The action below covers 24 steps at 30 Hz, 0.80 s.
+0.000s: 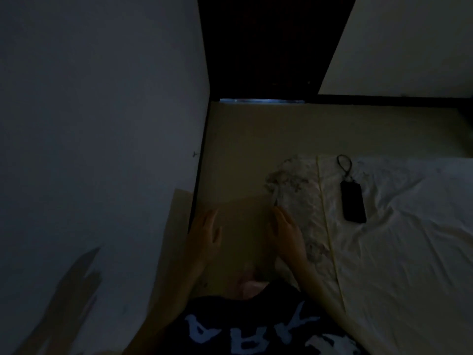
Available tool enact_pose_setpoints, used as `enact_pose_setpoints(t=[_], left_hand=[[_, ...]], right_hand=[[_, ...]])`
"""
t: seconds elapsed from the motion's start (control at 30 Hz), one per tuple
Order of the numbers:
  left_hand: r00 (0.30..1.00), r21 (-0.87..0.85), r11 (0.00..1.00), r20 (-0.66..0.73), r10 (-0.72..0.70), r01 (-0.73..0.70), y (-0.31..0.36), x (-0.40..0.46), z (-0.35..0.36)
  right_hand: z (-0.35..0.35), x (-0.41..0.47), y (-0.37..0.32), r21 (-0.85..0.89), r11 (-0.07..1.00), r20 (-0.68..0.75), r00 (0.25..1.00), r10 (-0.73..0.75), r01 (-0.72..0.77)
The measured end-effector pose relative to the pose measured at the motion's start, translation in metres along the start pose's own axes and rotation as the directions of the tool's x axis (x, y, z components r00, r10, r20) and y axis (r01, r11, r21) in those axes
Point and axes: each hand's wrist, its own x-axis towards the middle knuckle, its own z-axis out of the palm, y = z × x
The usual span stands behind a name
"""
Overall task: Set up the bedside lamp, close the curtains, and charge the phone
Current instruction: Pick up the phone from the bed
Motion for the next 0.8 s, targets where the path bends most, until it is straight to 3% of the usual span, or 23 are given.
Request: enact_pose_setpoints(t=[0.4, 0.7, 0.8], left_hand=[[0.998, -0.009, 1.0, 0.059, -0.017, 0.018, 0.053, 0.218, 0.009], [0.976, 0.005, 0.983, 0.119, 0.182, -0.183, 0.086, 0.458, -0.005], [0.949, 0.018, 0.967, 0.197, 0.246, -0.254, 0.105, 0.524, -0.005]], right_hand=[[-0.013, 0.217, 0.042, 0.028, 0.998, 0.101, 0.994, 0.049, -0.052], [-0.038, 0.415, 0.042, 0.121, 0.97, -0.112, 0.968, 0.226, -0.212], [-0.05, 0.463, 0.048, 0.156, 0.949, -0.143, 0.944, 0.297, -0.275]])
